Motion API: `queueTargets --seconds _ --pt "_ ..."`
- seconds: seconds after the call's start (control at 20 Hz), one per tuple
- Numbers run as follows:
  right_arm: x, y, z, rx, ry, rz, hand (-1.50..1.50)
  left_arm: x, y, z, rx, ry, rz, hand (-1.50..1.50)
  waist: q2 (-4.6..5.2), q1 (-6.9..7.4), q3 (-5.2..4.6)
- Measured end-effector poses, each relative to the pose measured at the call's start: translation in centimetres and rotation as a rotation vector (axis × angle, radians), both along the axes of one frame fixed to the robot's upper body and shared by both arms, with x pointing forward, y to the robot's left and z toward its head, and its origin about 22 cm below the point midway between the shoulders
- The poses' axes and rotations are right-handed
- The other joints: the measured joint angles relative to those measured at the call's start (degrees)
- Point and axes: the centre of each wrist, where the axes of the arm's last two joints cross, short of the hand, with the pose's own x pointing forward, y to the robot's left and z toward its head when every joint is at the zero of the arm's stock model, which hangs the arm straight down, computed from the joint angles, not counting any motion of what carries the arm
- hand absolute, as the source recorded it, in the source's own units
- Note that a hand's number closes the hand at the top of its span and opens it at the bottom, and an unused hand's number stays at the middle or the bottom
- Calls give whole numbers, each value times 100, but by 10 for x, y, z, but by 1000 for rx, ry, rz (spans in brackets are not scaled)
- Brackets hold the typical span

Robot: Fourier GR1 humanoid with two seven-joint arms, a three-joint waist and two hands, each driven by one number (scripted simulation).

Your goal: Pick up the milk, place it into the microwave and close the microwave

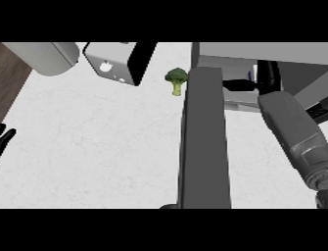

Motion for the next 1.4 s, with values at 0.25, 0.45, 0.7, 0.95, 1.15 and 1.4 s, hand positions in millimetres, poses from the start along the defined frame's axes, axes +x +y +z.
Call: queueTargets --seconds 0.25,0.45,0.7,0.95,1.15,1.4 --pt "-10 2 -18 150 22 66 -150 7 -10 -4 -9 3 -46 -150 -60 -120 -7" --pt "-19 3 -36 251 57 109 -150 10 -23 -4 -15 13 -79 150 -119 -219 -14" --pt "-38 -2 -63 390 102 192 -150 13 -40 -6 -20 27 -131 150 -177 -339 -18" --pt "-60 -6 -89 488 123 249 -150 16 -56 -4 -19 57 -173 150 -233 -452 -26" --pt "-82 -6 -113 533 141 262 -150 18 -71 -9 -23 82 -190 150 -270 -538 -32" --pt "-112 -2 -140 536 154 278 -150 21 -91 -8 -2 103 -238 150 -307 -630 -38"
